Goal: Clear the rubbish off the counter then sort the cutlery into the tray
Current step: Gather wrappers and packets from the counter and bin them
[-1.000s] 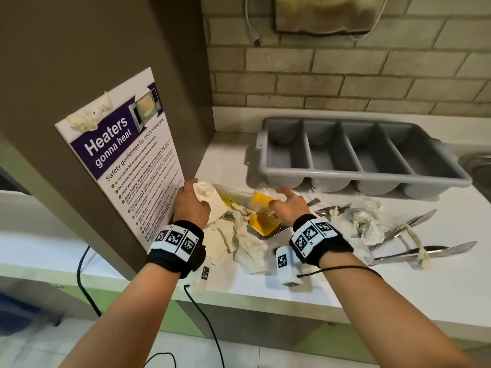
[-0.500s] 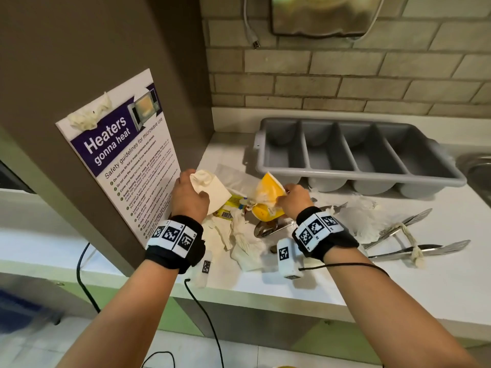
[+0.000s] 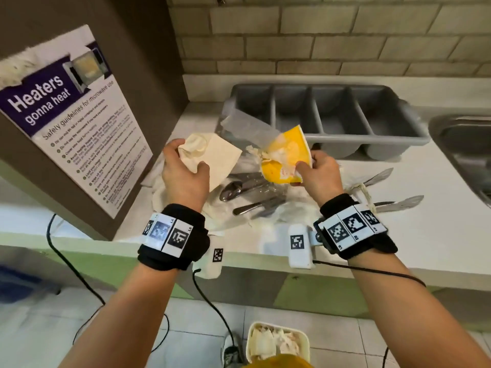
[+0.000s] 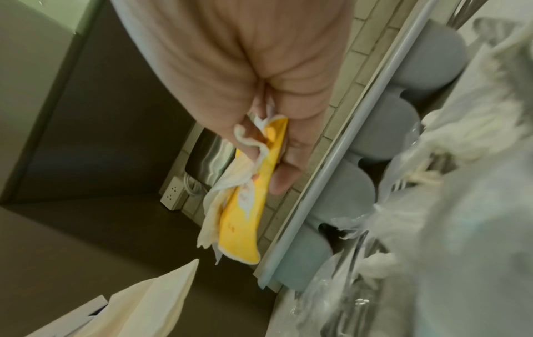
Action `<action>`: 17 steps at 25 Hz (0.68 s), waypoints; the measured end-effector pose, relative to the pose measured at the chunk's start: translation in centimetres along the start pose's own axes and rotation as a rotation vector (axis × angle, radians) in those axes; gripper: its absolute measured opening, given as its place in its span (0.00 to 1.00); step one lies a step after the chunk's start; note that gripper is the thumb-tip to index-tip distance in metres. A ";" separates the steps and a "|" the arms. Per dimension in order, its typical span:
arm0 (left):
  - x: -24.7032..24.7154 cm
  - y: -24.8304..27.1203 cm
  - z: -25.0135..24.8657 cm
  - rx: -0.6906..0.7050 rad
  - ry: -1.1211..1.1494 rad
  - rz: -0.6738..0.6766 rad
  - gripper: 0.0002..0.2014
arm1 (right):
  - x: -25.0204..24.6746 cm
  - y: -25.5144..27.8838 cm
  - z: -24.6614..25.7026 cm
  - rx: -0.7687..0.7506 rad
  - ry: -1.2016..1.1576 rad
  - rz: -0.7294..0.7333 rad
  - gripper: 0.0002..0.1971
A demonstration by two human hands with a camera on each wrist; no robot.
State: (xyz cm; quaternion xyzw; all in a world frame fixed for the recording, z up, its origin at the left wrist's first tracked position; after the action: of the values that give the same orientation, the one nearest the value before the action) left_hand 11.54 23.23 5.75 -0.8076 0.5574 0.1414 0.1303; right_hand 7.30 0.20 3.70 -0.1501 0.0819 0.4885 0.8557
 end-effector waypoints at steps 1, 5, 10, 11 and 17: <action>0.4 1.8 0.1 0.010 -0.001 -0.005 0.24 | -1.4 0.9 -0.6 0.000 -0.010 0.002 0.11; 1.1 8.4 1.6 0.074 0.025 -0.080 0.23 | -5.7 5.3 -2.9 0.007 -0.075 0.036 0.10; 1.4 15.6 7.0 0.034 0.005 -0.044 0.24 | -8.7 11.6 -7.0 0.027 -0.081 0.108 0.07; 1.4 16.5 7.8 0.033 -0.020 -0.032 0.24 | -9.0 12.6 -7.7 0.033 -0.088 0.103 0.07; 0.8 20.7 14.8 -0.118 -0.093 0.039 0.23 | -8.6 20.6 -14.5 0.148 -0.070 0.120 0.11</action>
State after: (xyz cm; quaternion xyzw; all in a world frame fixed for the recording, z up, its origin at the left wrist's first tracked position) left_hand -8.85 20.86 -9.34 -0.7954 0.5573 0.2140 0.1052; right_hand -14.72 -1.82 -11.14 -0.0639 0.0967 0.5365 0.8359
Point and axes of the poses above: each hand's wrist, its own y-axis away from the middle knuckle, its own x-axis out of the palm, z = x × y, the point moved 3 cm from there along -y, towards the middle knuckle, and after that the axes turned 13 degrees about -x, right-handed, at the moved point
